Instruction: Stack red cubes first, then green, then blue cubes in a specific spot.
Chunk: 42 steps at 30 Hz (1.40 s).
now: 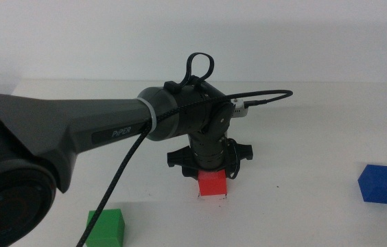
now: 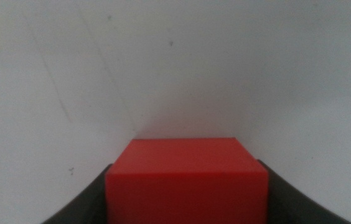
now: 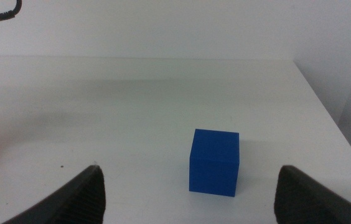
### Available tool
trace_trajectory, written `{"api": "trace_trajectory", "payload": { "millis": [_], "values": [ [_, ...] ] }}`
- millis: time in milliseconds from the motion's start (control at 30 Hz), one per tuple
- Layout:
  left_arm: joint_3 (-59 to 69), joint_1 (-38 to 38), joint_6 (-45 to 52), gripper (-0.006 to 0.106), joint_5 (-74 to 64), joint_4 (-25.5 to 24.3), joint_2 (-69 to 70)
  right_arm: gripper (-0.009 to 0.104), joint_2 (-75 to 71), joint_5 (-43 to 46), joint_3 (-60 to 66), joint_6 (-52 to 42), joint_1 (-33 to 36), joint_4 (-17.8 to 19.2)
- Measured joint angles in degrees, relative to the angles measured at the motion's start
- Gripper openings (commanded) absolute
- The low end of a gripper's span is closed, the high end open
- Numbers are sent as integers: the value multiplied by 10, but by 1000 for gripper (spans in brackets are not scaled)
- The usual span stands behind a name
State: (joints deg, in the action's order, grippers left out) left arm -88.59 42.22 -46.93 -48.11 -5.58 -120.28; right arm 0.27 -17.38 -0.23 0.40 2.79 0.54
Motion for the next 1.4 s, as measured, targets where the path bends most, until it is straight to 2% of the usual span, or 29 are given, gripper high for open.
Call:
{"api": "trace_trajectory", "payload": {
  "millis": [33,233,267,433,600,733,800,867,1100,1400],
  "values": [
    [0,0,2,39,-1,0,0,92,0,0,0,0,0,0],
    [-1,0,28,82,-3,0,-5,92,0,0,0,0,0,0],
    [0,0,38,94,-5,1,-10,92,0,0,0,0,0,0],
    [0,0,65,94,-11,13,9,92,0,0,0,0,0,0],
    [1,-10,117,94,-70,11,111,92,0,0,0,0,0,0],
    [44,-31,118,94,-139,-36,221,92,0,0,0,0,0,0],
    [105,-41,96,94,-152,-62,270,92,0,0,0,0,0,0],
    [172,-52,78,94,-151,-66,305,92,0,0,0,0,0,0],
    [364,-94,61,94,-44,-1,360,92,0,0,0,0,0,0],
    [443,-129,52,94,42,13,360,92,0,0,0,0,0,0]
  ]
}}
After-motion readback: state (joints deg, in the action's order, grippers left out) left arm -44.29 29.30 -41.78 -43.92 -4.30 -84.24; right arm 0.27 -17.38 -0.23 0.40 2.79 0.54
